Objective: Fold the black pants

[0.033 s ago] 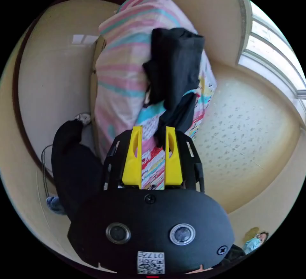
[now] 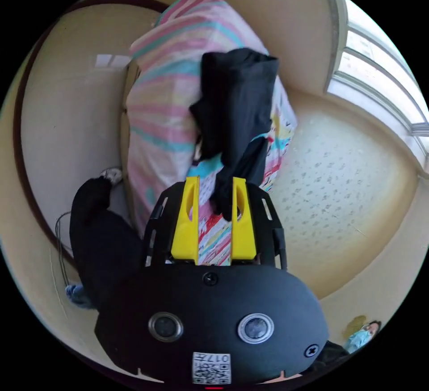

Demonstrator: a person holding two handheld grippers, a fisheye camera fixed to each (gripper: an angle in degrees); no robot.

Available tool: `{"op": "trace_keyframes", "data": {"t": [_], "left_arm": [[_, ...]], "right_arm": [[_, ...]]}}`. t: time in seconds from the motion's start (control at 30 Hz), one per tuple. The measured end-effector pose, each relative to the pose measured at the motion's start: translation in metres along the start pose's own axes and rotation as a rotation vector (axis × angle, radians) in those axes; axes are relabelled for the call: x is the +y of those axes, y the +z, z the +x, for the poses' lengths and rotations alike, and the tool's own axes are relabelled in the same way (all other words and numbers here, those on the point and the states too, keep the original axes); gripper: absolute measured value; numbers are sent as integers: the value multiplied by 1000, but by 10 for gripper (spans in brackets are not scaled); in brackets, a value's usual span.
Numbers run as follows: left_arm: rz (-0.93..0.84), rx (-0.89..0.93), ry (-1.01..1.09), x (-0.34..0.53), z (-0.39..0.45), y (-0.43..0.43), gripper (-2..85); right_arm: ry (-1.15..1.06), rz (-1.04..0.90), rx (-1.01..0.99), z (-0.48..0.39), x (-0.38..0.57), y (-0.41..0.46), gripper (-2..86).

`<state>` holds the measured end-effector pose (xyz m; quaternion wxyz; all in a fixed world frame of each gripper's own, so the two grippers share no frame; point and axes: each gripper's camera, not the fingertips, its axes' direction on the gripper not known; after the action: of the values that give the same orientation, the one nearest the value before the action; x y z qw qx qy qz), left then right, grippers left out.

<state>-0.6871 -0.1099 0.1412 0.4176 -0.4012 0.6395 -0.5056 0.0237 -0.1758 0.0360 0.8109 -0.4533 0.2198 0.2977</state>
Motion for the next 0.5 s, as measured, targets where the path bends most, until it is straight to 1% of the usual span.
{"op": "trace_keyframes", "data": {"t": [0.1, 0.2, 0.27, 0.3, 0.33, 0.37, 0.4, 0.43, 0.47, 0.5], "left_arm": [[74, 27, -1, -30, 7, -19, 118], [51, 48, -42, -58, 1, -15, 128], [27, 39, -115, -64, -5, -8, 112], [38, 52, -108, -61, -2, -8, 95], [58, 137, -8, -53, 10, -9, 61], [24, 277, 119, -43, 30, -6, 55], [-13, 325, 168, -37, 42, -4, 52], [-75, 364, 294, -21, 75, -1, 51], [-118, 362, 436, 1, 115, 2, 49], [-142, 363, 503, 14, 137, 5, 49]], "right_arm": [[-35, 93, -64, -18, 23, -33, 2], [-30, 178, -98, -25, 43, -67, 3], [-14, 220, -121, -24, 52, -83, 3], [-7, 242, -137, -23, 58, -90, 3], [-4, 250, -144, -22, 61, -92, 3], [4, 264, -154, -21, 66, -95, 3], [13, 273, -158, -20, 71, -94, 2], [19, 278, -161, -19, 73, -93, 2], [27, 291, -168, -18, 78, -89, 2], [28, 301, -170, -19, 80, -85, 2]]}}
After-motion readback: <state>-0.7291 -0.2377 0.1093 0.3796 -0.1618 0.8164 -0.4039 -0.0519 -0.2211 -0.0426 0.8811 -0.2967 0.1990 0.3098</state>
